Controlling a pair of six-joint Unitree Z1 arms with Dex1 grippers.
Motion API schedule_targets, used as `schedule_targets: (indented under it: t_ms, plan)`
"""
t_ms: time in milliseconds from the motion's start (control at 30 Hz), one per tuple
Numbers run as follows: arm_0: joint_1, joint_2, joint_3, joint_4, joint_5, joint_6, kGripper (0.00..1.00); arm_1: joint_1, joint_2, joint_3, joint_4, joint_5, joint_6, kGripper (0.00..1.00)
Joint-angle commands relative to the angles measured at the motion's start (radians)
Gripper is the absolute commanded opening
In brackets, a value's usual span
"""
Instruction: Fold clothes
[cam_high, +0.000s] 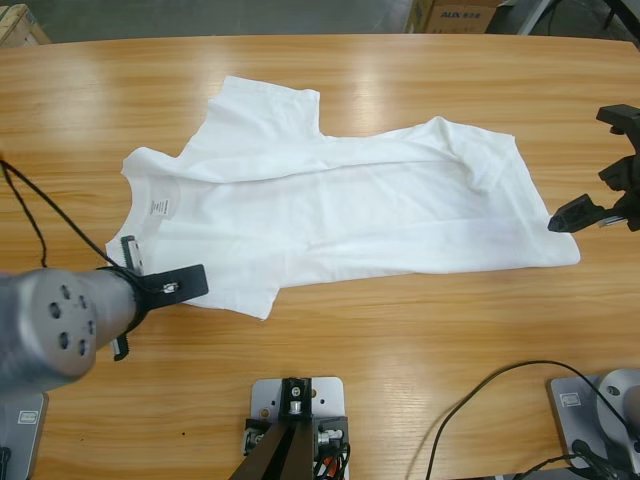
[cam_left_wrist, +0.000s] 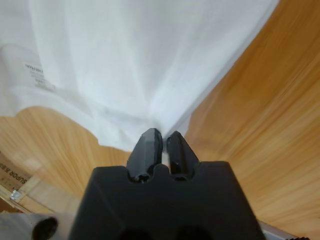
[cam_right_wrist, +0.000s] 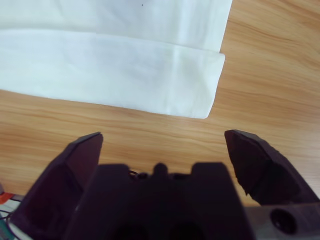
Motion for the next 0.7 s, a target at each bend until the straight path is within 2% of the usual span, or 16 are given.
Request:
schedule_targets:
  t_ms: [33,133,233,300,367,400,500,567,600,667,700]
  plan:
    - [0.011,0.065,-0.126,0.014,-0.013,-0.095,0.964,0.012,0.033,0.022,-0.003,0.016,0.012,1.0]
    - [0.02,0.002,-0.167,0.017,-0.012,-0.121,0.964,0.012,0.027,0.023,-0.005,0.016,0.012,1.0]
    - [0.054,-0.081,-0.22,0.017,-0.047,-0.117,0.839,0.012,0.026,0.025,-0.005,0.017,0.012,1.0]
    - [0.115,-0.151,-0.261,0.018,-0.122,-0.116,0.77,0.012,0.023,0.025,-0.005,0.016,0.012,1.0]
    - [0.182,-0.168,-0.294,0.017,-0.229,-0.127,0.572,0.012,0.021,0.026,-0.005,0.017,0.012,1.0]
    - [0.189,-0.147,-0.304,0.017,-0.239,-0.166,0.554,0.012,0.021,0.026,-0.005,0.017,0.012,1.0]
    - [0.175,-0.053,-0.353,0.04,-0.251,-0.334,0.555,0.012,0.014,0.028,-0.007,0.017,0.012,1.0]
    - [0.156,-0.001,-0.376,0.041,-0.31,-0.448,0.572,0.012,0.01,0.029,-0.008,0.018,0.012,1.0]
    - [0.144,0.018,-0.384,0.041,-0.334,-0.474,0.615,0.012,0.011,0.029,-0.008,0.019,0.012,1.0]
    - [0.12,0.035,-0.387,0.055,-0.352,-0.554,0.818,0.012,0.011,0.029,-0.008,0.019,0.012,1.0]
    - [0.118,0.032,-0.381,0.081,-0.35,-0.651,0.831,0.012,0.011,0.029,-0.008,0.019,0.012,1.0]
